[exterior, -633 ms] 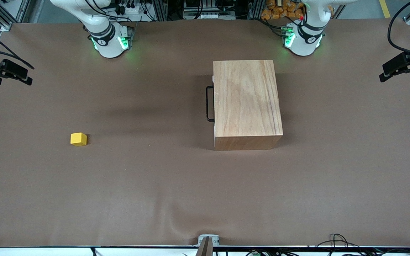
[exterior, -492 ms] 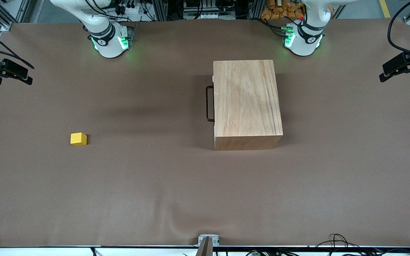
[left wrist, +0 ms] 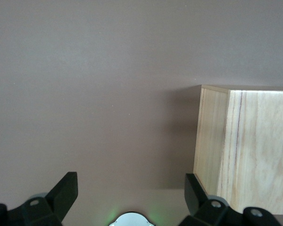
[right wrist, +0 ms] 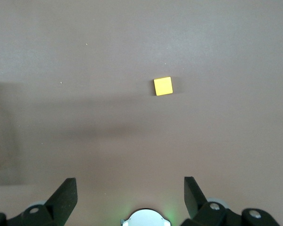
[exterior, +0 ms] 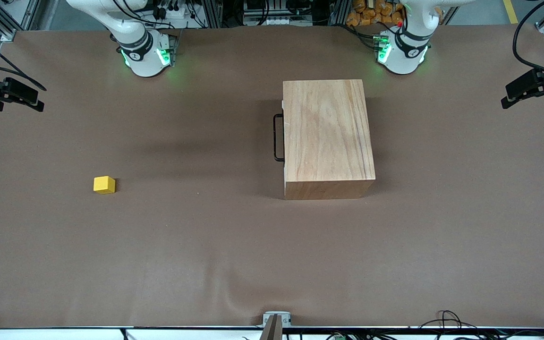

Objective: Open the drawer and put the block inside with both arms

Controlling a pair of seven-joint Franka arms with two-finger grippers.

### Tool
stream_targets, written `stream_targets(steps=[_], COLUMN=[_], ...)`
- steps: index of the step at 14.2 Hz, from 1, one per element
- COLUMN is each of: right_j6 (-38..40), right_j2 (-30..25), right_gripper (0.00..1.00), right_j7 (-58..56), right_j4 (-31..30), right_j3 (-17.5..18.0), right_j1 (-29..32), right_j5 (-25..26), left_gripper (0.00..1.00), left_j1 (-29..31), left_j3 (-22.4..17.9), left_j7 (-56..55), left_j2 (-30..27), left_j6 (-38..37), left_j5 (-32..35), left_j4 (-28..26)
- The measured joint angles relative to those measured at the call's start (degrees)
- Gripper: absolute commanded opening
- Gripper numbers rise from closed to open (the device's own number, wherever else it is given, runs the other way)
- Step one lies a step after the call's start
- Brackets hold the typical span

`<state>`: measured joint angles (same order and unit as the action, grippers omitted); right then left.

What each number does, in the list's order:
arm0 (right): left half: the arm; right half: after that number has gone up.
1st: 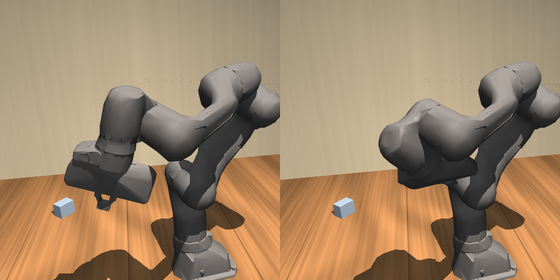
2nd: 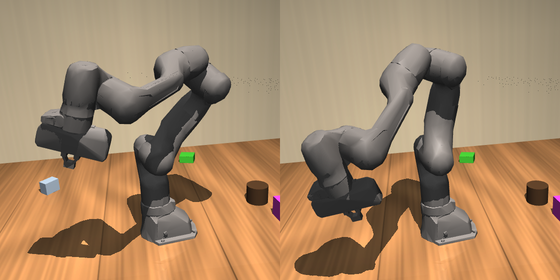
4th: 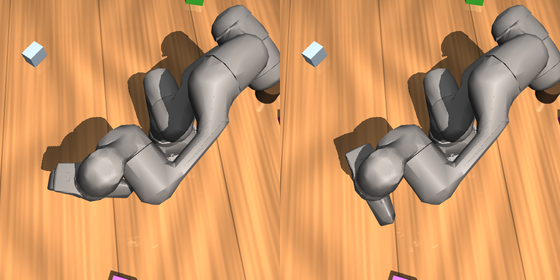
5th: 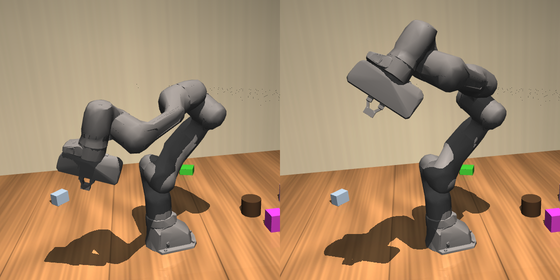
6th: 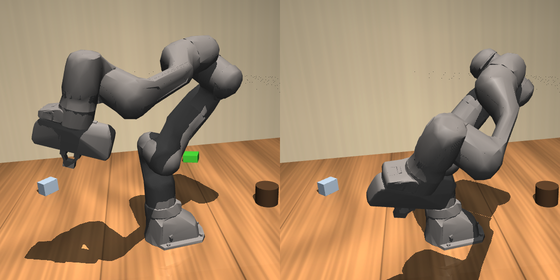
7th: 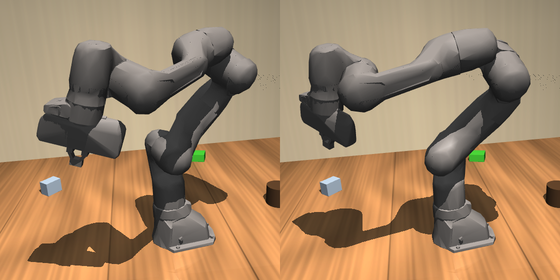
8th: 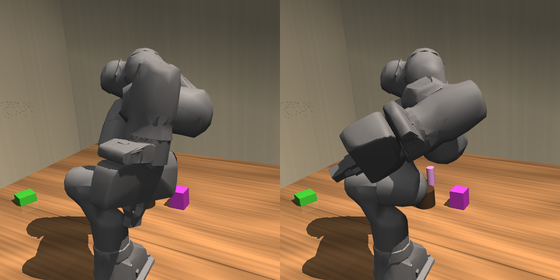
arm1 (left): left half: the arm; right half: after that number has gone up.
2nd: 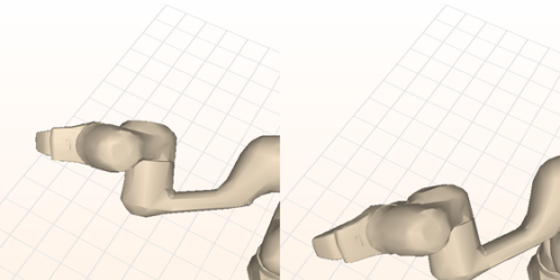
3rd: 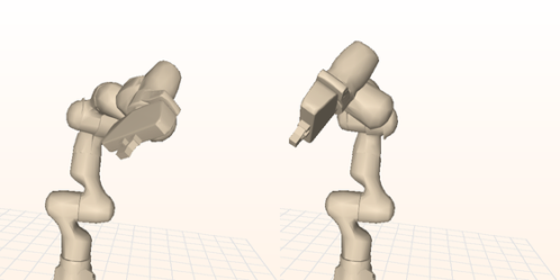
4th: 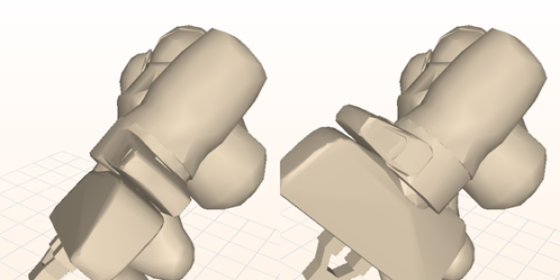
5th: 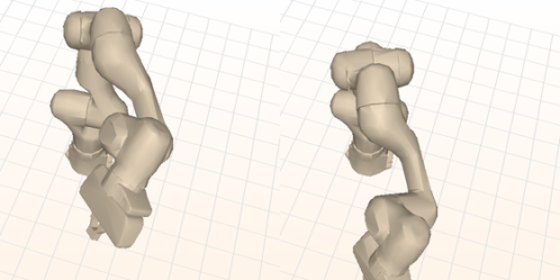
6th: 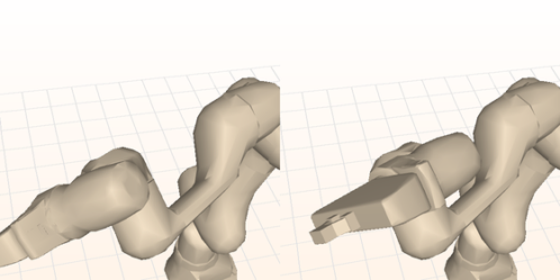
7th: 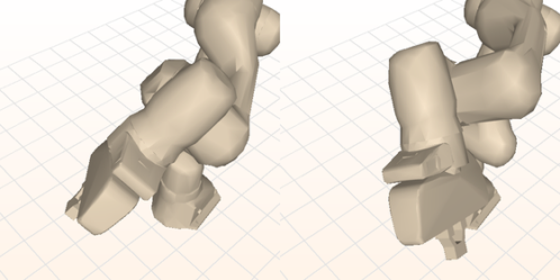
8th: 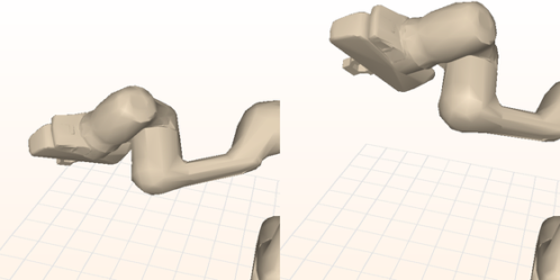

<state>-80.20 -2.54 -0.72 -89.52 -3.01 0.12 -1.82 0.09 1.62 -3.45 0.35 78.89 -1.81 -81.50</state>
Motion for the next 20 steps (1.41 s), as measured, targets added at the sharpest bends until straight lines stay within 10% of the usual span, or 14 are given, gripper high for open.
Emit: stream_targets(steps=[20], right_j6=[-0.1], right_j2=[-0.8], right_gripper=[1.0], right_j7=[0.1], right_j4=[-1.1], right_j3=[-1.1], right_j1=[0.4], right_j5=[0.0], left_gripper=[1.0], left_j1=[-20.5], left_j3=[6.7], left_j7=[-24.6], left_j2=[11.0], left_j6=[4.5], left_j5=[-2.8], left_j4=[0.5])
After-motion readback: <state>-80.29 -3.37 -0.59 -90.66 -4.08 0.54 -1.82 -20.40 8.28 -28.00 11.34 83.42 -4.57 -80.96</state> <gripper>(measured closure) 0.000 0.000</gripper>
